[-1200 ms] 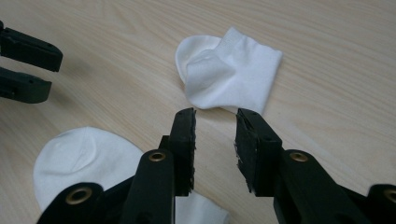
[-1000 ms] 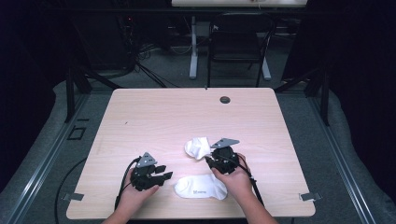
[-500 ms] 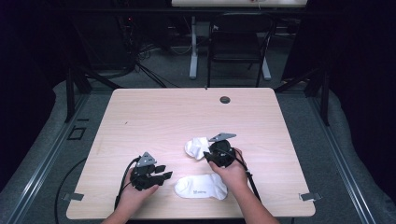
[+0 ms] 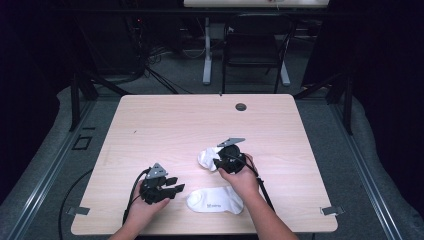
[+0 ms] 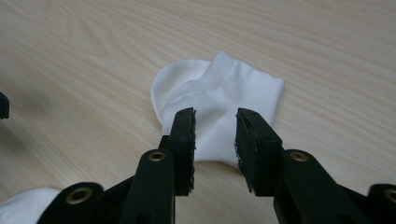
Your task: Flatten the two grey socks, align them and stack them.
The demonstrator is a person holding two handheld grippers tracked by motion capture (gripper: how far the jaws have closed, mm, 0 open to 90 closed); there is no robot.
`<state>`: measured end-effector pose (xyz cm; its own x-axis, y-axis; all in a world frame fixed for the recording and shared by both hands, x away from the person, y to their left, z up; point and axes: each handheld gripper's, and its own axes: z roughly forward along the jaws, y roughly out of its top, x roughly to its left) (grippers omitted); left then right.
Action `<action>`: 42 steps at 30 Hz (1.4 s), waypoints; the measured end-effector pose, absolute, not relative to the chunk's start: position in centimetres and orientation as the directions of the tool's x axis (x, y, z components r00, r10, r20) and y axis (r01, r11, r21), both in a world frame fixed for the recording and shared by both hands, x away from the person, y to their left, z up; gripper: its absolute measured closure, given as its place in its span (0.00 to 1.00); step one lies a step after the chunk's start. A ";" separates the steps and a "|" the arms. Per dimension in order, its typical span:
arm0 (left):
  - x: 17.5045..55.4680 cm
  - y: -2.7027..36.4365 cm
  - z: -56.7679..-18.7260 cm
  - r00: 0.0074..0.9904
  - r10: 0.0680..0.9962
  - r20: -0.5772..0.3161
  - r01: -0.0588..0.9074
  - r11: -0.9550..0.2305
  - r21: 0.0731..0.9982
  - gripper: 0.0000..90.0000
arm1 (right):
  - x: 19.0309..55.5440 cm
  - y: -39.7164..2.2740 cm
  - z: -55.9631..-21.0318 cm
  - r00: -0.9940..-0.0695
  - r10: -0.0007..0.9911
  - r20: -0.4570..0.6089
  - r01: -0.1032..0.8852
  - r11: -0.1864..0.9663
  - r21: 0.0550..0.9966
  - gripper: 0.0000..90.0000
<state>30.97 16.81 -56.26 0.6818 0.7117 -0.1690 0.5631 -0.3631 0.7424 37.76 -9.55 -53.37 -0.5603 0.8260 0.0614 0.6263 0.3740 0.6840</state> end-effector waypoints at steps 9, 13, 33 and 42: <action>31.0 16.8 -56.4 0.681 0.711 -0.175 0.567 -0.361 0.740 0.64 | 38.6 -8.6 -53.9 -0.562 0.824 0.070 0.638 0.378 0.671 0.73; 31.0 16.8 -56.4 0.679 0.712 -0.180 0.570 -0.357 0.740 0.63 | 38.8 -8.1 -54.1 -0.566 0.819 0.093 0.642 0.367 0.673 0.72; 31.2 16.9 -56.5 0.674 0.716 -0.182 0.572 -0.349 0.743 0.63 | 38.4 -5.8 -55.3 -0.625 0.780 -0.025 0.615 0.511 0.600 0.96; 31.6 17.0 -56.5 0.674 0.713 -0.196 0.575 -0.339 0.744 0.66 | 37.6 -5.8 -55.0 -0.621 0.783 0.021 0.625 0.479 0.616 0.98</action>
<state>31.58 16.96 -56.50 0.6737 0.7126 -0.1956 0.5750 -0.3393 0.7445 37.56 -5.83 -55.00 -0.6212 0.7834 0.0212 0.6250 0.4789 0.6165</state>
